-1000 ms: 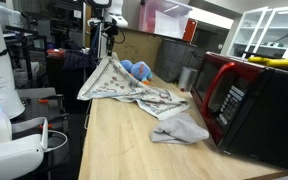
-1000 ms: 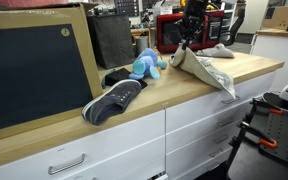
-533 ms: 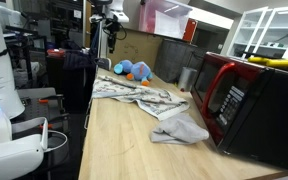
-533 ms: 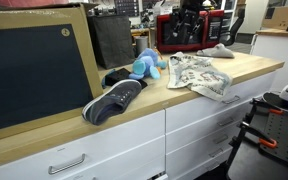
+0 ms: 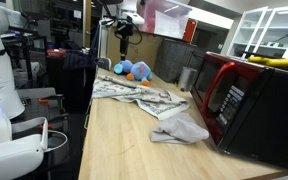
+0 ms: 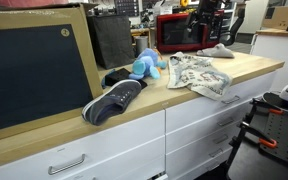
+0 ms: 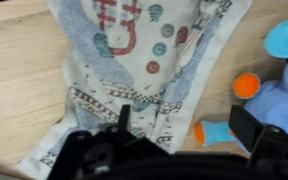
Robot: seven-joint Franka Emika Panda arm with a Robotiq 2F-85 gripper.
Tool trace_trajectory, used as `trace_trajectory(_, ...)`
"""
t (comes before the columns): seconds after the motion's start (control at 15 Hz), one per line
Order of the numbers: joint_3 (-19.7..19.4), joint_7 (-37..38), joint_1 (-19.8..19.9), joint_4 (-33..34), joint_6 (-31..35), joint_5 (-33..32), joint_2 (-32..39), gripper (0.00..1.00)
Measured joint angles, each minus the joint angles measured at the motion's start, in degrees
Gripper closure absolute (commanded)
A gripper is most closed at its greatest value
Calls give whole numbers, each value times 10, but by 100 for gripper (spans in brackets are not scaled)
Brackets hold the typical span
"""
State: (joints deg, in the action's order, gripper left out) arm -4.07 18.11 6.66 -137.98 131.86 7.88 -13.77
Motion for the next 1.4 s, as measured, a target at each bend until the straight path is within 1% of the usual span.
trace_trajectory(0.2,-31,-37,28,2,0,-30,27,0)
trace_trajectory(0.47,-53,-59,47,15,6,-64,76,0)
trace_trajectory(1.07,-75,-65,52,92,46,-159,212,0)
trace_trajectory(1.4,-98,-64,53,141,83,-185,290,0)
